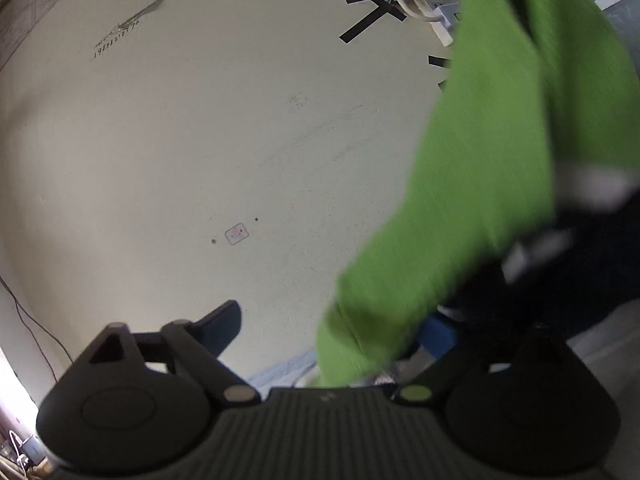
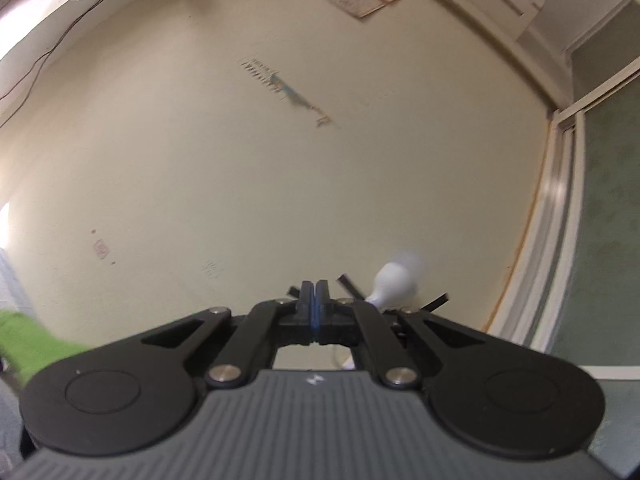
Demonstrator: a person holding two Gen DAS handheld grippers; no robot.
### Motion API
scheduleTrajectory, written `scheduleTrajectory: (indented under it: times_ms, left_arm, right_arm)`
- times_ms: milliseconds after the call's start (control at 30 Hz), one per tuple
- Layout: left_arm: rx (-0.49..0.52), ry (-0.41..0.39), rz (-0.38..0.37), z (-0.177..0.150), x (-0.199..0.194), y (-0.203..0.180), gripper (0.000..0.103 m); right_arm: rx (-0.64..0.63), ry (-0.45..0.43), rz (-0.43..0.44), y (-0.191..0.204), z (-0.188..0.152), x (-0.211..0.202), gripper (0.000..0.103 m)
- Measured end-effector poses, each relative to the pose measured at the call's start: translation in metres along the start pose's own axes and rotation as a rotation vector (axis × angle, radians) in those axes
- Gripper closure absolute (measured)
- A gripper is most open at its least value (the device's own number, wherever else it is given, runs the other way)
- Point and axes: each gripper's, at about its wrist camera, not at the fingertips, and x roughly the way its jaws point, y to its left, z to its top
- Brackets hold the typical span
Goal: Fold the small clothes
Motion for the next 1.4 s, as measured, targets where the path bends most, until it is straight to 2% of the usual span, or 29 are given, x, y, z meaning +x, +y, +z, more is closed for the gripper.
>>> scheduleTrajectory:
  times_ms: [33, 67, 100, 133, 200, 333, 433, 500, 600, 667, 733, 767, 800, 833, 867, 933, 1033, 1133, 1200, 1300, 1400]
  left_arm:
    - [-0.013, 0.015, -0.022, 0.003, 0.004, 0.002, 0.059]
    - [-0.028, 0.039, -0.045, 0.006, 0.009, 0.005, 0.072]
    - [-0.049, 0.068, -0.061, 0.007, 0.016, 0.01, 0.093]
    - [-0.069, 0.084, -0.06, 0.007, 0.02, 0.014, 0.093]
    - [-0.11, 0.097, -0.052, 0.005, 0.023, 0.024, 0.093]
    - [-0.2, 0.064, -0.127, 0.007, 0.018, 0.047, 0.093]
    - [-0.207, 0.049, -0.137, 0.012, 0.011, 0.058, 0.093]
    - [-0.227, 0.037, -0.148, 0.016, 0.004, 0.066, 0.093]
    - [-0.25, 0.014, -0.153, 0.024, -0.002, 0.071, 0.093]
    - [-0.27, 0.001, -0.152, 0.029, -0.009, 0.076, 0.093]
    - [-0.298, -0.018, -0.154, 0.032, -0.018, 0.083, 0.093]
    - [-0.314, -0.031, -0.154, 0.034, -0.023, 0.086, 0.093]
    - [-0.327, -0.044, -0.156, 0.037, -0.028, 0.089, 0.093]
    - [-0.341, -0.059, -0.16, 0.039, -0.035, 0.092, 0.093]
    - [-0.354, -0.081, -0.159, 0.041, -0.043, 0.096, 0.093]
    - [-0.371, -0.13, -0.146, 0.049, -0.06, 0.105, 0.093]
    - [-0.413, -0.22, -0.116, 0.07, -0.085, 0.126, 0.094]
    - [-0.479, -0.32, -0.089, 0.095, -0.115, 0.156, 0.094]
    - [-0.499, -0.397, -0.053, 0.113, -0.139, 0.177, 0.094]
    - [-0.5, -0.524, 0.0, 0.14, -0.178, 0.208, 0.093]
    - [-0.481, -0.594, 0.018, 0.165, -0.206, 0.232, 0.093]
  right_arm:
    - [0.027, 0.004, -0.015, -0.012, 0.005, -0.001, 0.101]
    - [0.047, 0.021, -0.017, -0.022, 0.008, -0.002, 0.101]
    - [0.064, 0.039, -0.012, -0.031, 0.01, -0.002, 0.101]
    - [0.08, 0.058, 0.003, -0.038, 0.01, -0.002, 0.101]
    - [0.119, 0.127, 0.107, -0.05, 0.001, 0.001, 0.1]
    - [0.182, 0.242, 0.331, -0.021, -0.031, -0.015, 0.095]
    - [0.246, 0.345, 0.504, 0.024, -0.059, -0.032, 0.078]
    - [0.277, 0.398, 0.618, 0.057, -0.076, -0.044, 0.048]
    - [0.252, 0.426, 0.729, 0.105, -0.091, -0.061, 0.021]
    - [0.182, 0.454, 0.773, 0.141, -0.101, -0.069, 0.02]
    - [0.101, 0.498, 0.707, 0.166, -0.114, -0.064, 0.025]
    - [0.103, 0.519, 0.666, 0.169, -0.121, -0.055, 0.046]
    - [0.12, 0.546, 0.632, 0.167, -0.127, -0.046, 0.075]
    - [0.165, 0.579, 0.6, 0.16, -0.131, -0.036, 0.087]
    - [0.225, 0.592, 0.554, 0.148, -0.134, -0.028, 0.091]
    - [0.274, 0.547, 0.433, 0.121, -0.126, -0.018, 0.092]
    - [0.362, 0.41, 0.299, 0.063, -0.091, -0.014, 0.093]
    - [0.378, 0.217, 0.183, 0.009, -0.039, -0.015, 0.093]
    - [0.373, 0.103, 0.131, -0.023, -0.004, -0.017, 0.094]
    - [0.35, -0.022, 0.098, -0.059, 0.04, -0.015, 0.094]
    - [0.287, -0.114, 0.051, -0.082, 0.073, -0.009, 0.093]
